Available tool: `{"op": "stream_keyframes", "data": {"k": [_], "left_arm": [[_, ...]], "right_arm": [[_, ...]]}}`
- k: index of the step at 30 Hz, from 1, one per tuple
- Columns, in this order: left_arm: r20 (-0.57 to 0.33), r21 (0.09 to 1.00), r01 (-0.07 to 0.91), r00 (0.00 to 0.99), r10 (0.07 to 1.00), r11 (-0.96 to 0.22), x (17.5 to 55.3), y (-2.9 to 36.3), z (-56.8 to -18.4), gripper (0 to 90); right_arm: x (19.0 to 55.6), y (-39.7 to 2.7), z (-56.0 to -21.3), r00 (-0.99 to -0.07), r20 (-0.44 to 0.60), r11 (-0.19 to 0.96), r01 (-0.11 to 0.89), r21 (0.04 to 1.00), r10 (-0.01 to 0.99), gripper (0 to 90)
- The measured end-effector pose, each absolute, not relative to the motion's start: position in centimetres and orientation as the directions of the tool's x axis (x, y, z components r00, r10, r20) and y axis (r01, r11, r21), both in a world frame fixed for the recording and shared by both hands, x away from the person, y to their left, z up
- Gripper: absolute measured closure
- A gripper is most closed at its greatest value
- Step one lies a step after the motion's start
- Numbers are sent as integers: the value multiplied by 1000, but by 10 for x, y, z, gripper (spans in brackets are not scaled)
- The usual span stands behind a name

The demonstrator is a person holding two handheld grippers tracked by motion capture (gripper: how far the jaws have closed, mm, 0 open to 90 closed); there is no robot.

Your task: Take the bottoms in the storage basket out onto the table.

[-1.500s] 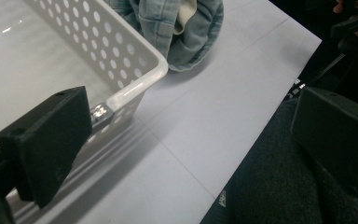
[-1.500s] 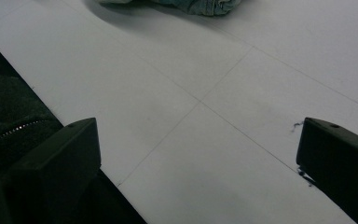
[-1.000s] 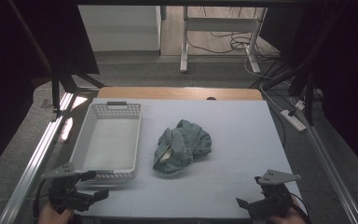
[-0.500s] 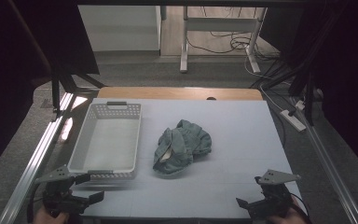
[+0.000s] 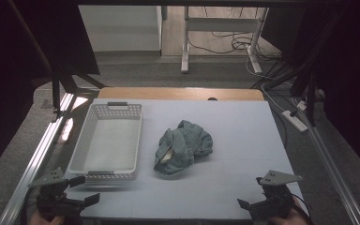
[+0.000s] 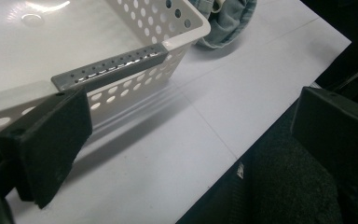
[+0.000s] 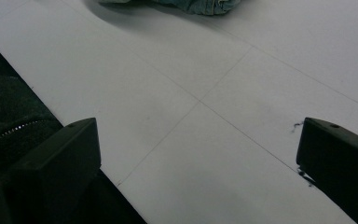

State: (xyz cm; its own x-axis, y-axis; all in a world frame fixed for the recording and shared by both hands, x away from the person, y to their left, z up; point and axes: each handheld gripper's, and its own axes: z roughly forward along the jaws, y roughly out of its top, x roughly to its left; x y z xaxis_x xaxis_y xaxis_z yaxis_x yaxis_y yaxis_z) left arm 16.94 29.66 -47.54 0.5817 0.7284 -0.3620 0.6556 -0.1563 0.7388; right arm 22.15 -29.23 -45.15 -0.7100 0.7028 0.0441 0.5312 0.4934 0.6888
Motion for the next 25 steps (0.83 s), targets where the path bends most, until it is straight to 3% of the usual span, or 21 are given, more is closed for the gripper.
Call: {"op": "stream_keyframes", "data": {"k": [25], "left_arm": [[-345, 705, 685, 558, 755, -184, 162, 303, -477, 0]], "right_arm": [[222, -291, -452, -715, 33, 506, 525, 684, 698, 2]]}}
